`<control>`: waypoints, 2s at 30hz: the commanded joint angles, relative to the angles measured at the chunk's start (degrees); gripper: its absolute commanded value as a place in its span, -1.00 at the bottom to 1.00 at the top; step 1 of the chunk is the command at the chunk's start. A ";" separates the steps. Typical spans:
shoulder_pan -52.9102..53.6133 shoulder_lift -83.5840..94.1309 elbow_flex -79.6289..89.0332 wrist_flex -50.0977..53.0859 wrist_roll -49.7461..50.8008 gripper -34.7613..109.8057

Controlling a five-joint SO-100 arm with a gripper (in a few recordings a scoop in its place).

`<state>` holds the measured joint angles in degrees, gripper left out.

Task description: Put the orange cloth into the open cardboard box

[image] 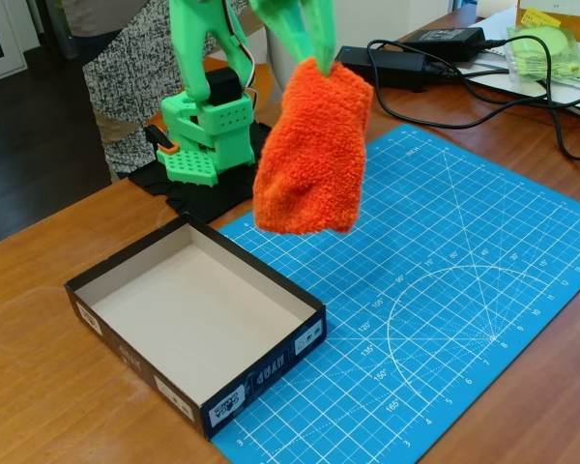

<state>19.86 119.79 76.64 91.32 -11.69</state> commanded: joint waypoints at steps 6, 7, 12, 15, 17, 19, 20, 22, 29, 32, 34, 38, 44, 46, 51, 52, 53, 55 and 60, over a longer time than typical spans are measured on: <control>16.96 9.67 12.39 -7.47 -4.57 -0.53; 18.54 10.28 14.24 -8.79 -5.19 -0.53; 23.47 14.24 22.41 -14.94 -7.21 -0.53; 24.43 13.71 25.93 -19.16 -6.42 -0.53; 24.26 12.04 27.07 -20.92 -5.71 -0.53; 23.47 10.02 27.07 -21.53 -5.19 -0.53; 23.12 9.23 27.16 -22.15 -4.83 -0.53; 23.03 8.17 27.25 -23.64 -4.39 -0.53; 22.76 8.17 34.10 -31.11 -5.10 -0.44; 23.29 9.84 37.44 -34.01 -5.36 -0.34; 23.29 10.46 37.88 -34.10 -5.54 -0.26; 23.20 10.81 38.58 -34.28 -5.10 -0.25; 20.30 18.81 39.99 -30.94 -3.52 -0.32; 15.82 26.89 44.38 -29.44 -3.43 -0.32; 5.36 60.12 61.88 -27.33 -1.05 -0.37; 2.81 68.03 65.30 -26.10 -1.14 -0.36; 0.70 74.36 68.47 -24.52 -1.14 -0.36; -2.11 70.93 67.59 -21.62 1.32 -0.40; -5.01 73.56 77.70 -25.31 5.98 -0.45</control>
<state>16.17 191.25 149.77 66.71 -7.73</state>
